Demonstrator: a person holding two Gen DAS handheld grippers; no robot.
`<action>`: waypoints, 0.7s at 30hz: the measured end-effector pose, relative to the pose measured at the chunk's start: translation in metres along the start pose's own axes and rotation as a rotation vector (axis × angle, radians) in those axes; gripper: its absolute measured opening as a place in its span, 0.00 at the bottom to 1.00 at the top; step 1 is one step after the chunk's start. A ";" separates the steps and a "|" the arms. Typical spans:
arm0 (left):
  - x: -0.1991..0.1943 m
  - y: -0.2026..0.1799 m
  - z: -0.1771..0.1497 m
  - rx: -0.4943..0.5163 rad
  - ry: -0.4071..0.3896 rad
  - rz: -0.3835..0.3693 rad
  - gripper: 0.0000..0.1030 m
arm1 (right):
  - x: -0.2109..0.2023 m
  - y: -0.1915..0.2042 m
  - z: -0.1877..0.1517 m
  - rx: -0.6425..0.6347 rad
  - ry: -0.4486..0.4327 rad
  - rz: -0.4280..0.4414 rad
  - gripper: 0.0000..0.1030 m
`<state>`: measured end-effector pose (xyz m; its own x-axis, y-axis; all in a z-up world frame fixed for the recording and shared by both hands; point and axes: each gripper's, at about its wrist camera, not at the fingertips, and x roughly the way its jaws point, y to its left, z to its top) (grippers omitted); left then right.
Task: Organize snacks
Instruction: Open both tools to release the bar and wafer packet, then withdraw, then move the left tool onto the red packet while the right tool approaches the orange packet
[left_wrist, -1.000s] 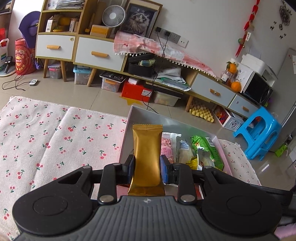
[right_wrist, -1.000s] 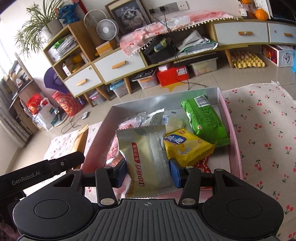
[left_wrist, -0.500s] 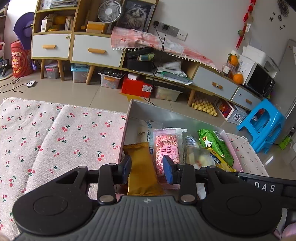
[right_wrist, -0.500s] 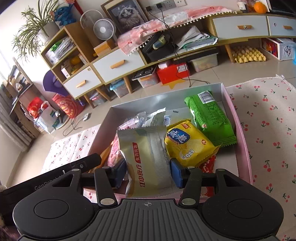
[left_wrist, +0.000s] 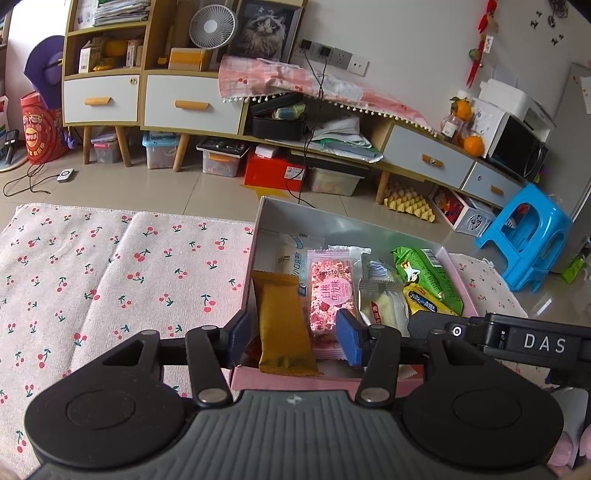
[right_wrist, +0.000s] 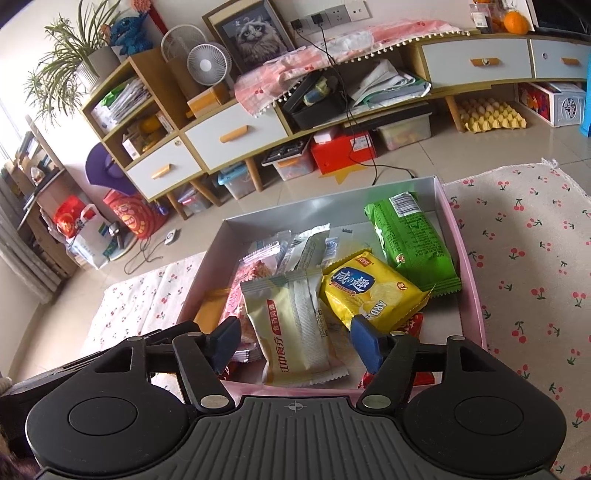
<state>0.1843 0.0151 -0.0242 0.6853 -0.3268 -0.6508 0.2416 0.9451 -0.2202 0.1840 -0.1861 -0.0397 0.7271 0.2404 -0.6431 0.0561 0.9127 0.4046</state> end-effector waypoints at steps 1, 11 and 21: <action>-0.001 -0.001 -0.001 0.007 0.000 0.005 0.51 | -0.002 0.000 0.000 -0.005 -0.002 -0.008 0.69; -0.017 0.000 -0.012 0.062 0.034 0.036 0.71 | -0.028 -0.003 -0.004 -0.049 0.010 -0.043 0.78; -0.044 0.000 -0.028 0.116 0.057 0.023 0.91 | -0.066 -0.009 -0.021 -0.131 0.046 -0.066 0.84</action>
<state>0.1351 0.0299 -0.0161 0.6520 -0.3010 -0.6959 0.3060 0.9442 -0.1217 0.1215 -0.2036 -0.0149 0.6924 0.1909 -0.6958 0.0104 0.9616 0.2742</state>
